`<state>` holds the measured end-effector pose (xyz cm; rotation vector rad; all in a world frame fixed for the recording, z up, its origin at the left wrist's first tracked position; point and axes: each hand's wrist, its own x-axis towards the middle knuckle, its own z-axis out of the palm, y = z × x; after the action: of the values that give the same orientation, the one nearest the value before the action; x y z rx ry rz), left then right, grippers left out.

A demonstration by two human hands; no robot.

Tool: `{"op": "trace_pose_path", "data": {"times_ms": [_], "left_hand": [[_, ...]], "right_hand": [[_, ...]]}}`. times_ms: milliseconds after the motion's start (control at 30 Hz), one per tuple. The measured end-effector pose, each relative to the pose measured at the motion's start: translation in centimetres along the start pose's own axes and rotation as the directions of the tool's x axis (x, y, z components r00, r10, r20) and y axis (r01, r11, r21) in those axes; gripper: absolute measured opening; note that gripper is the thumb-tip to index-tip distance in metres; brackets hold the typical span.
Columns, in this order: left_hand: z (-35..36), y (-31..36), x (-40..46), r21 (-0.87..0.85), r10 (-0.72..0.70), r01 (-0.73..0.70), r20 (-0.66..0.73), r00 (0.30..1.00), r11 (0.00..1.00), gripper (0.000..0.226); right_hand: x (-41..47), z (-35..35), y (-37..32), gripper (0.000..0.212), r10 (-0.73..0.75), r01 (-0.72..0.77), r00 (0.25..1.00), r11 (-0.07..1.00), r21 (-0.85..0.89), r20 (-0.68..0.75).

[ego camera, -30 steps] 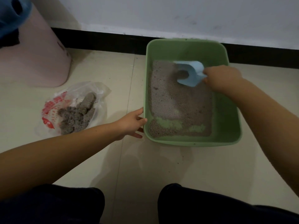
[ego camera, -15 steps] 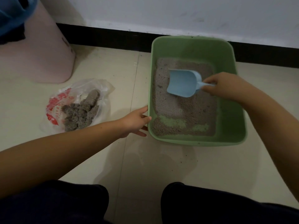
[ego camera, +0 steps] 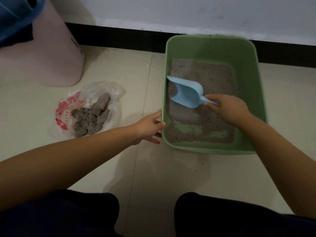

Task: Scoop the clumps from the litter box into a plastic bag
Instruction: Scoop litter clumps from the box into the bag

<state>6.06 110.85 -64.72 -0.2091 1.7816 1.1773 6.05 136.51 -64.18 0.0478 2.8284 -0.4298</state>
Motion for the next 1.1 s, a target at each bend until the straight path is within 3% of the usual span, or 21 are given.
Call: {"op": "trace_pose_path", "data": {"times_ms": [100, 267, 567, 867, 967, 1100], "left_hand": [[0.0, 0.1, -0.1, 0.005, 0.002, -0.002, 0.004, 1.0, 1.0, 0.051], [0.1, 0.0, -0.1, -0.014, 0.003, -0.003, -0.003, 1.0, 1.0, 0.053], [0.1, 0.0, -0.1, -0.029, 0.013, -0.013, -0.008, 1.0, 0.999, 0.053], [0.0, -0.1, 0.2, -0.023, 0.002, -0.002, -0.011, 1.0, 1.0, 0.056], [0.0, -0.2, 0.3, -0.022, 0.007, -0.007, -0.004, 1.0, 1.0, 0.054], [0.0, -0.2, 0.2, -0.028, 0.007, -0.007, 0.002, 1.0, 1.0, 0.052]], "right_hand": [[-0.3, -0.3, 0.3, 0.032, -0.055, 0.023, 0.988, 0.977, -0.211, -0.147], [-0.5, -1.7, 0.7, 0.034, -0.005, -0.033, 0.988, 0.971, -0.239, -0.156], [-1.7, -1.1, 0.0, 0.032, 0.046, -0.051, 0.996, 0.997, 0.061, 0.08], [-2.1, -0.2, -0.2, 0.031, 0.034, -0.061, 0.995, 0.95, 0.305, 0.095], [-2.6, 0.7, 0.9, 0.031, 0.07, -0.116, 0.992, 0.844, 0.523, 0.106], [-3.1, 3.0, 1.7, 0.036, 0.167, -0.321, 0.947, 0.523, 0.79, 0.274]]}}
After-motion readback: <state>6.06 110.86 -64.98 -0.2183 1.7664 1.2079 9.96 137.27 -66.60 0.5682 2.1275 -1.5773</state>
